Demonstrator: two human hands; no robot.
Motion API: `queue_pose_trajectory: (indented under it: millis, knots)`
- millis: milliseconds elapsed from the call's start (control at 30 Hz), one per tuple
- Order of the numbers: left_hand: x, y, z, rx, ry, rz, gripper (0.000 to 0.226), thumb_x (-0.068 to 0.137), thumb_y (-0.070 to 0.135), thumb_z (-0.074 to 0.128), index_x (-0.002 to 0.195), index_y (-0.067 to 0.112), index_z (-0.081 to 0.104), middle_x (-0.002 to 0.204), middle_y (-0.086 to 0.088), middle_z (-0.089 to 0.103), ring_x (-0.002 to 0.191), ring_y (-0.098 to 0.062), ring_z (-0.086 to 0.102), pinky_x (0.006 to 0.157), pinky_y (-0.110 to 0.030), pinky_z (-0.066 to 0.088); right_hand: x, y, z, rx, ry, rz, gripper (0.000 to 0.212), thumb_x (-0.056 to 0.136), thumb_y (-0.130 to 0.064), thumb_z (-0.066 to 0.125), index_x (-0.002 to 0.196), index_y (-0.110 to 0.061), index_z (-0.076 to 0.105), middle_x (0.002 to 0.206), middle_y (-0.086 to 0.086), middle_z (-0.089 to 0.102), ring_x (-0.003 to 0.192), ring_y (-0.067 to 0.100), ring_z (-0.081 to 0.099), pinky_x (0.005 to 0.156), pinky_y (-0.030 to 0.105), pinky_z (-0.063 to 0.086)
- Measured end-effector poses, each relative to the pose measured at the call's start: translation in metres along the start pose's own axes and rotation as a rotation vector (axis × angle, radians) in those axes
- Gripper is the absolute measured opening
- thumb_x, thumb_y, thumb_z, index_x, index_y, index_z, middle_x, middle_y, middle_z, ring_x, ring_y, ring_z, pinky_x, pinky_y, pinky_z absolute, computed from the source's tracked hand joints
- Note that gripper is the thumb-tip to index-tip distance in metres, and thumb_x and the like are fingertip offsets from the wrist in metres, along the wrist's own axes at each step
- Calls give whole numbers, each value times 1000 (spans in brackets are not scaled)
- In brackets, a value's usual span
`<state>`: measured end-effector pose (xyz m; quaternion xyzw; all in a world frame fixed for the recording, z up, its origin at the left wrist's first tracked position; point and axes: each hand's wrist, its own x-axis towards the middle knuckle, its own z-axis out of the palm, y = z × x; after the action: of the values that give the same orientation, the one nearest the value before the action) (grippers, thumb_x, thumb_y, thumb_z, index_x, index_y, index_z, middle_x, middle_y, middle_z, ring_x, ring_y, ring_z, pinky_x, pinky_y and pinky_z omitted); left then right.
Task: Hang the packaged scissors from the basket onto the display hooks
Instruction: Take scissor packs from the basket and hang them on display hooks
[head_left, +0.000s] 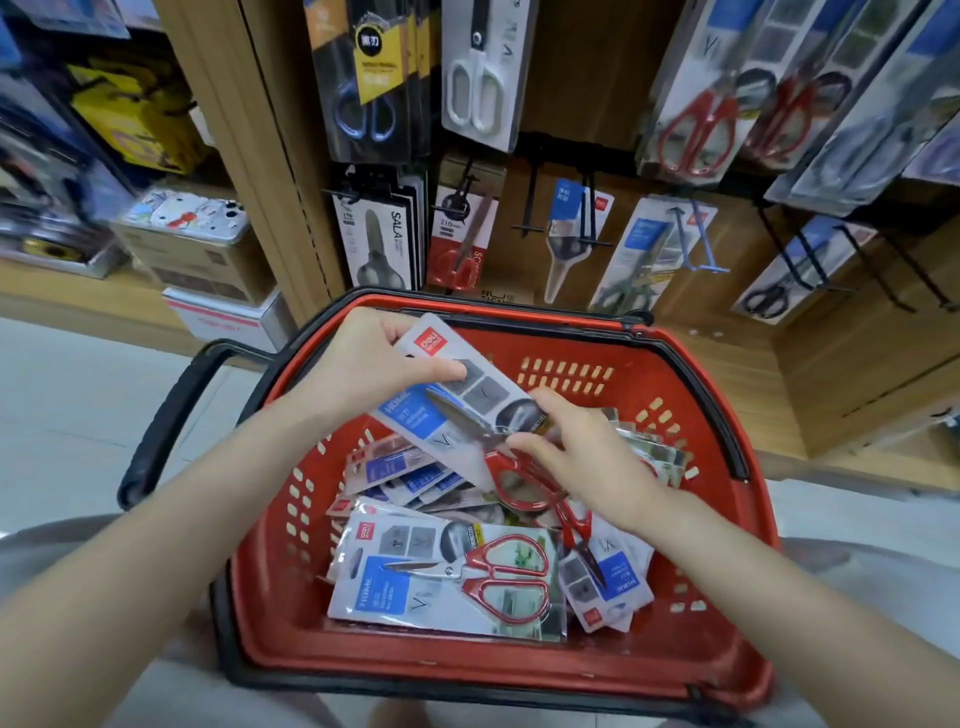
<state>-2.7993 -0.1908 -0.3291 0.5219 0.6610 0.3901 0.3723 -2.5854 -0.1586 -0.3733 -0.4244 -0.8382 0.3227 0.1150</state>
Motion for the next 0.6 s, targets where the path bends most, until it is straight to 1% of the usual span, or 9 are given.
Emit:
queue_pose_trajectory:
  millis: [33,100,167,233,333,433,500,567,600]
  knots:
    - [-1,1,-1,-7,19,22,10,73,16,80,71,22,72,63,11,70,55,-1,64,50,-16,50,3,-2,4,43,33,-5,22,91,-35,58,104,-17,56,81,8,69,59,19,61,59,38,51]
    - [-2,-2,-5,-52,121,75,12,74,17,78,79,24,70,71,10,72,65,0,67,55,-14,52,9,-5,8,61,91,-2,17,92,-30,58,94,-13,56,69,10,65,49,21,54,51,36,42]
    - [0,-14,-10,-141,284,75,25,77,19,76,98,24,64,89,7,72,79,-3,67,65,-17,53,14,-11,7,154,138,22,12,92,-25,58,92,-13,57,76,3,66,61,16,58,61,35,46]
    - [-3,-30,-10,-255,340,-25,43,78,27,74,114,25,51,106,3,66,90,-10,65,76,-27,54,22,-17,7,342,170,83,6,93,-21,56,94,-16,58,87,-5,65,80,12,63,76,33,52]
    - [-14,-52,3,-355,168,-152,42,76,33,74,111,24,55,110,-1,67,95,-11,66,81,-30,55,34,-28,15,501,135,141,7,95,-21,52,89,-24,55,93,-7,63,89,8,63,83,29,52]
    - [-24,-64,13,-389,88,-86,23,88,15,64,110,21,63,106,2,71,91,-7,69,72,-21,54,48,-35,33,584,52,165,10,97,-25,49,103,-23,56,106,-1,64,96,8,63,87,28,51]
    - [-24,-74,8,-369,156,-51,23,93,9,56,113,17,62,108,1,70,93,-11,69,75,-24,54,58,-31,44,567,96,172,23,99,-26,44,121,-21,51,115,-4,59,104,7,58,92,24,48]
    - [-24,-82,-2,-289,198,-16,22,94,12,56,114,19,61,110,1,69,96,-13,68,82,-30,54,69,-15,49,417,185,148,33,99,-21,45,131,-15,48,124,-4,55,113,7,53,98,21,41]
    - [-25,-86,-7,-260,210,-19,21,93,15,57,111,24,62,109,2,69,97,-13,67,84,-33,54,75,0,52,295,166,137,35,99,-19,47,133,-13,48,128,-1,54,117,10,51,101,20,38]
